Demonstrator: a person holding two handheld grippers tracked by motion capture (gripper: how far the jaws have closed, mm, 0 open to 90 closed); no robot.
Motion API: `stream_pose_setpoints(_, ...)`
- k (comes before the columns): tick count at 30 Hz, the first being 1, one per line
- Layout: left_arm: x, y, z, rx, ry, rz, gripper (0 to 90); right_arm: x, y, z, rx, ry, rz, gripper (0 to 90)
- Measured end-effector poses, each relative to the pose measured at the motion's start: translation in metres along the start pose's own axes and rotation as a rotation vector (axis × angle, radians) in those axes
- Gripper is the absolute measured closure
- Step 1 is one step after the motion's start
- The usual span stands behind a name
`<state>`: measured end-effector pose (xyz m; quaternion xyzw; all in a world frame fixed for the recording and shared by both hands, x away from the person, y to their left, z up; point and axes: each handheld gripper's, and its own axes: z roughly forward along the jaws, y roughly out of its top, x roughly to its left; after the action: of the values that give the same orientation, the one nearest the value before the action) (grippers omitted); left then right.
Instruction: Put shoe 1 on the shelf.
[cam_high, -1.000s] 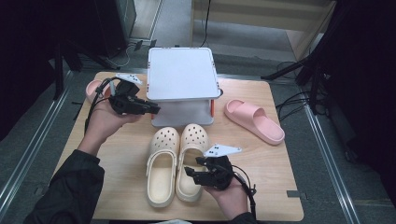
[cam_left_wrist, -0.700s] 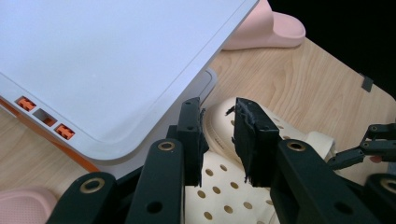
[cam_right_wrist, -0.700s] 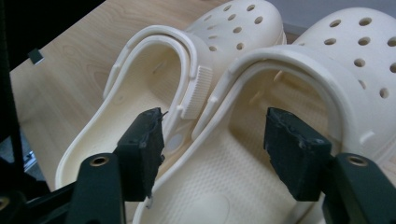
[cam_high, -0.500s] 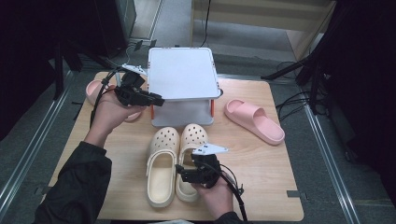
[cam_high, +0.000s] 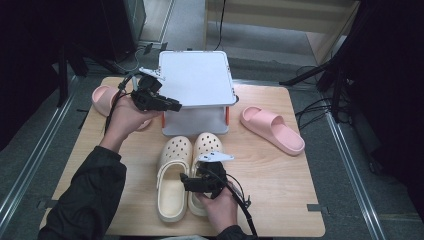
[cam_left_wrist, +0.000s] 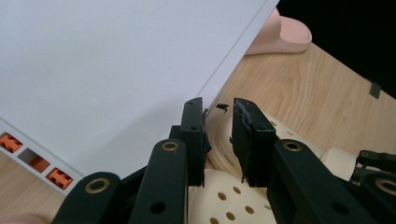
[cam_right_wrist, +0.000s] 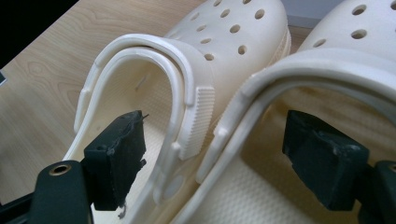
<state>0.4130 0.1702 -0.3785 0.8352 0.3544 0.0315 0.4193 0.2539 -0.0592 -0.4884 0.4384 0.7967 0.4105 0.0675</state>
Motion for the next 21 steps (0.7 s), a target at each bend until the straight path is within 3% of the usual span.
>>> stream_pose_setpoints(5, -0.004, 0.004, -0.009, 0.003, 0.05, 0.033, 73.8, 0.005, 0.003, 0.007, 0.014, 0.007, 0.017, 21.1)
stream_pose_setpoints(10, -0.001, 0.003, -0.009, 0.033, 0.112, 0.029, 75.3, 0.009, 0.006, 0.016, 0.042, -0.035, 0.007, 19.8)
stream_pose_setpoints(11, 0.0, 0.002, -0.009, 0.024, 0.103, 0.027, 75.9, 0.008, 0.006, 0.018, 0.046, -0.032, 0.016, 21.9)
stream_pose_setpoints(16, 0.002, 0.001, -0.01, 0.017, 0.11, 0.019, 76.0, 0.008, 0.006, 0.025, 0.05, -0.102, -0.046, 30.1)
stream_pose_setpoints(21, 0.003, -0.001, -0.01, 0.012, 0.115, 0.022, 77.9, 0.006, 0.006, 0.026, 0.061, -0.104, -0.061, 36.0)
